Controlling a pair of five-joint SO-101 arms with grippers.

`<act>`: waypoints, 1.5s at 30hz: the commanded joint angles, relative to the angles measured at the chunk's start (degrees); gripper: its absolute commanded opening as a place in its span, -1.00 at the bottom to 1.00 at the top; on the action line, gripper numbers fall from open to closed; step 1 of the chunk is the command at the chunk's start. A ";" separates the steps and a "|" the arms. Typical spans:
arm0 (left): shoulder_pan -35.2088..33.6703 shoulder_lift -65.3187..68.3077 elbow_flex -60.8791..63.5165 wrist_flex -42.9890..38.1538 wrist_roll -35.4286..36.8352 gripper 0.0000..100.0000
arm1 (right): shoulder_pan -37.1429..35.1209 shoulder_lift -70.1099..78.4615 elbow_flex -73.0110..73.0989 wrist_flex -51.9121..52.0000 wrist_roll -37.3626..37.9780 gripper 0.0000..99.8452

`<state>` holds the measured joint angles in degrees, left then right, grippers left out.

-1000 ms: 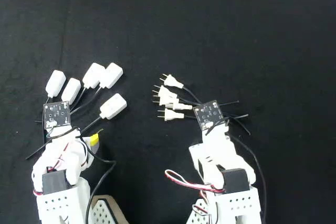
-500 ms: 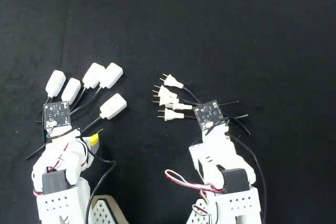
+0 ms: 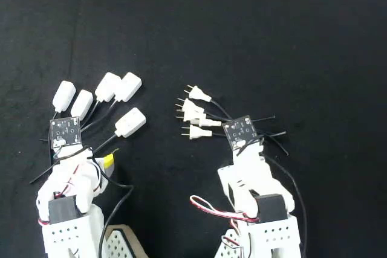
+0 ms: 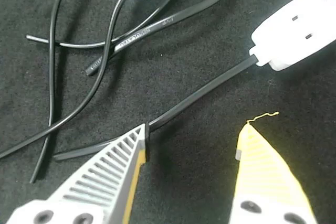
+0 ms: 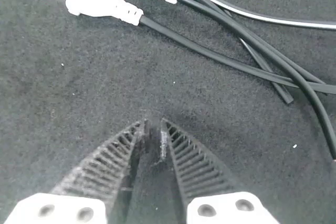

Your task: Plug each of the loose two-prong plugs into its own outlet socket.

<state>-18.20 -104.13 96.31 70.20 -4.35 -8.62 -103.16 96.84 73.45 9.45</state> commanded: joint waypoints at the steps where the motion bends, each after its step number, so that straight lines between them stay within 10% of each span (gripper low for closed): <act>1: 0.75 -0.26 0.92 -1.32 -0.26 -0.44 | -0.44 -3.74 -0.31 0.44 -0.44 -0.92; 32: 21.23 1.93 -10.86 -12.48 -17.32 -0.44 | -0.44 -3.74 -0.31 0.44 -0.44 -0.92; 45: 22.46 53.98 -38.29 -12.75 -24.62 -0.44 | -0.44 -3.74 -0.31 0.44 -0.44 -0.92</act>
<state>3.60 -68.53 68.18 58.42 -26.33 -8.62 -103.16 96.84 73.45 9.45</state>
